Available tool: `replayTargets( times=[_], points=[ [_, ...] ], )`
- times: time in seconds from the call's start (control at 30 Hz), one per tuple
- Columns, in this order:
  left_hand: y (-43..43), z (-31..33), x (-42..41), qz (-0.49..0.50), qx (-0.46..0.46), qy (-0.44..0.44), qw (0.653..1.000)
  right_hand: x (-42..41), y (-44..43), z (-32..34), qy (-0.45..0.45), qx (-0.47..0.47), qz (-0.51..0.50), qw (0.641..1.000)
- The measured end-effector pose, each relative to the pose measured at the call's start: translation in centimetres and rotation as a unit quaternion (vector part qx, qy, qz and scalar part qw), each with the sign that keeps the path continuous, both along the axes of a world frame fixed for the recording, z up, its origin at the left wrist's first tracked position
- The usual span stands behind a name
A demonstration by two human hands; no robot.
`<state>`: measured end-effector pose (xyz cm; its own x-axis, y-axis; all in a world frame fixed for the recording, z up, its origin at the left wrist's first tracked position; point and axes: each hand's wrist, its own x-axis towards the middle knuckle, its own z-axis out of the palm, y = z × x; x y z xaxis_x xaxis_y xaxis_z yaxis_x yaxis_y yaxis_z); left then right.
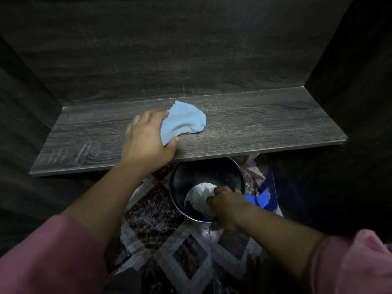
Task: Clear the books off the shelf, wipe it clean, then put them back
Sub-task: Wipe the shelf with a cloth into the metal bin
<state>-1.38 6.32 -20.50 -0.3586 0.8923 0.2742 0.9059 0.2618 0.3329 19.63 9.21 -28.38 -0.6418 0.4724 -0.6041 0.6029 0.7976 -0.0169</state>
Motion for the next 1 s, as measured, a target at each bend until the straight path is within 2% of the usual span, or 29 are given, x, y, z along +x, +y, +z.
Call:
replayTargets(
  times=[0.07, 0.17, 0.27, 0.33, 0.37, 0.53, 0.63, 0.73, 0.87, 1.0],
  points=[
    [-0.7, 0.7, -0.3, 0.040, -0.029, 0.020, 0.999, -0.7, 0.5, 3.0, 0.022, 0.014, -0.020, 0.999],
    [-1.1, 1.3, -1.1, 0.061, -0.064, 0.032, 0.996, -0.7, 1.9, 8.3, 0.144, 0.032, -0.081, 0.986],
    [-0.8, 0.7, -1.4, 0.001, -0.075, 0.013, 0.997, -0.8, 3.5, 11.3, 0.310, 0.138, -0.125, 0.932],
    [-0.3, 0.0, -1.2, -0.046, -0.074, 0.003, 0.996, -1.6, 4.6, 11.3, 0.402, 0.171, -0.120, 0.891],
    [0.1, -0.2, -1.0, -0.056, -0.076, -0.001, 0.995, -2.1, 5.2, 10.9, 0.421, 0.170, -0.105, 0.885],
    [2.3, -1.1, 0.4, -0.117, -0.069, 0.008, 0.991, -2.9, 7.5, 8.2, 0.346, 0.079, -0.071, 0.932],
    [2.7, -1.4, 0.5, -0.128, -0.080, -0.008, 0.989, -2.8, 8.1, 8.1, 0.357, 0.051, -0.104, 0.927],
    [2.2, -0.8, 1.1, -0.114, -0.097, 0.020, 0.989, -2.6, 7.5, 8.9, 0.376, 0.063, -0.117, 0.917],
    [0.3, 0.7, 3.7, -0.099, -0.124, 0.062, 0.985, -1.2, 5.5, 9.4, 0.330, 0.084, -0.118, 0.933],
    [-2.7, 2.7, 6.6, -0.078, -0.178, 0.091, 0.977, 1.0, 2.9, 10.3, 0.291, 0.060, -0.116, 0.948]
  ],
)
